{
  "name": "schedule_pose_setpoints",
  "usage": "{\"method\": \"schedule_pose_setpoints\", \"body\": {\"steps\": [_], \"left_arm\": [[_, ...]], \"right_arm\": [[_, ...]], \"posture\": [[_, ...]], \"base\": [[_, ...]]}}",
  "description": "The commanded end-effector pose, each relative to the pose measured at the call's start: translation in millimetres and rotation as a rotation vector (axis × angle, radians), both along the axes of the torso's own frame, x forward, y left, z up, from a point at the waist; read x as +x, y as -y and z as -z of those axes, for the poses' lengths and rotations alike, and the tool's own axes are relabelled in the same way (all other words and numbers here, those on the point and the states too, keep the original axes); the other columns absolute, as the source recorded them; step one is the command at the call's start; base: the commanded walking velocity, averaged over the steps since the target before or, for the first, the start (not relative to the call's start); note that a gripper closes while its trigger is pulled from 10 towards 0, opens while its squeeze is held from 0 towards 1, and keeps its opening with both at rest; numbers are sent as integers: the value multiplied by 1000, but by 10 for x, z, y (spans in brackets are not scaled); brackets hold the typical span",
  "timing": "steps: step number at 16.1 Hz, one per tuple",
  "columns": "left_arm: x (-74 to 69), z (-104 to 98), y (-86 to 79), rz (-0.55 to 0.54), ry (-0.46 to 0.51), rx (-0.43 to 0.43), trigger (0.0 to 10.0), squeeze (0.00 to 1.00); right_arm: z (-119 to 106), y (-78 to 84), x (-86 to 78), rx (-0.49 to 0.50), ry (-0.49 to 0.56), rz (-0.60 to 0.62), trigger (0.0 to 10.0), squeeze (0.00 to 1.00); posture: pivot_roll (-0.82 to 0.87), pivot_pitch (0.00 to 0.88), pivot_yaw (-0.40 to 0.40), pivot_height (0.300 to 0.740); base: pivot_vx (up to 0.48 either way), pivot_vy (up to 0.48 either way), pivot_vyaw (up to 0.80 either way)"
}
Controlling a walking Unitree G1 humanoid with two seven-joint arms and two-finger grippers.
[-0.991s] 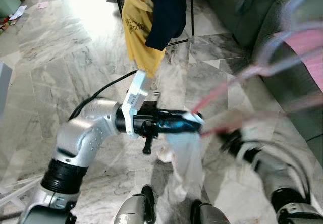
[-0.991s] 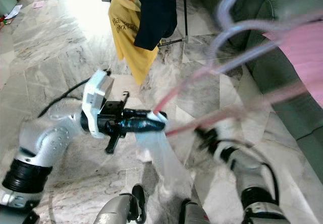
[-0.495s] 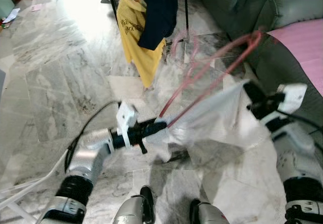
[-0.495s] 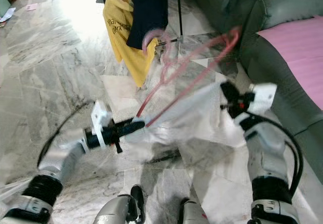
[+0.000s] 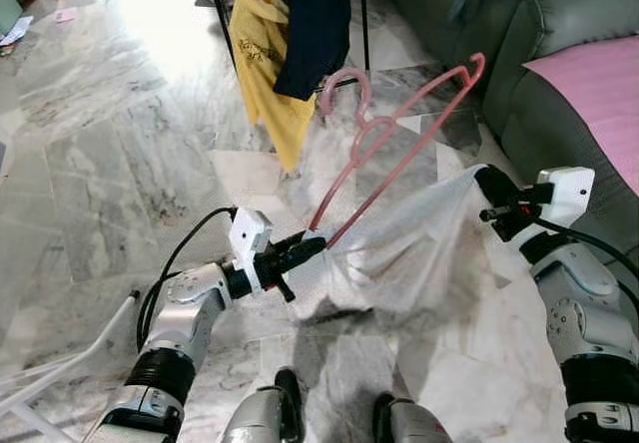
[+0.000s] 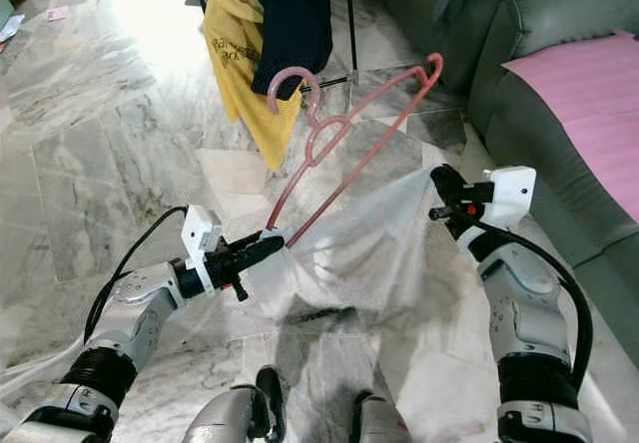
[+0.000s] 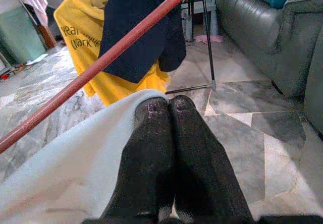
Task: Hang hanger
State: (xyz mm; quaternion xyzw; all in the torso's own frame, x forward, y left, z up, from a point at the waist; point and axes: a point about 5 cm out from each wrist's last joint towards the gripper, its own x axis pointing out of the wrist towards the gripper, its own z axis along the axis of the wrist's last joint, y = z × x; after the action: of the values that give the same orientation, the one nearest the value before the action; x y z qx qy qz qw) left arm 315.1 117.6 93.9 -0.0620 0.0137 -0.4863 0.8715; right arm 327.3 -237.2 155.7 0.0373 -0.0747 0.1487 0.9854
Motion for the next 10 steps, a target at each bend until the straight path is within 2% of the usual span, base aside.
{"method": "schedule_pose_setpoints", "body": {"steps": [1, 2, 3, 4, 7, 10], "left_arm": [[-2, 9, -32, -5, 8, 9, 10000, 0], [1, -7, -24, -1, 12, 2, 10000, 0], [166, -520, 183, 46, 64, -73, 10000, 0], [205, -807, 288, 74, 102, -115, 10000, 0], [295, -1025, 332, 3, 140, -153, 10000, 0], [306, -1186, 376, -37, 143, -177, 10000, 0]], "right_arm": [[-33, 9, -26, -15, 13, 0, 0, 0], [-21, 5, -24, -20, 7, 2, 0, 0], [461, -129, 30, -108, -210, 31, 10000, 1000], [695, -225, 15, -173, -305, 36, 10000, 1000], [843, -321, -24, -203, -342, 53, 10000, 1000], [914, -361, -26, -224, -342, 73, 10000, 1000]], "posture": [[-92, 228, 56, 740], [-92, 228, 56, 740], [-62, 227, 61, 740], [-56, 230, 67, 740], [-45, 231, 77, 740], [-35, 229, 79, 740]], "base": [[0, 0, 0], [0, 0, 0], [0, 0, 0], [0, 0, 0], [0, 0, 0], [0, 0, 0]]}}
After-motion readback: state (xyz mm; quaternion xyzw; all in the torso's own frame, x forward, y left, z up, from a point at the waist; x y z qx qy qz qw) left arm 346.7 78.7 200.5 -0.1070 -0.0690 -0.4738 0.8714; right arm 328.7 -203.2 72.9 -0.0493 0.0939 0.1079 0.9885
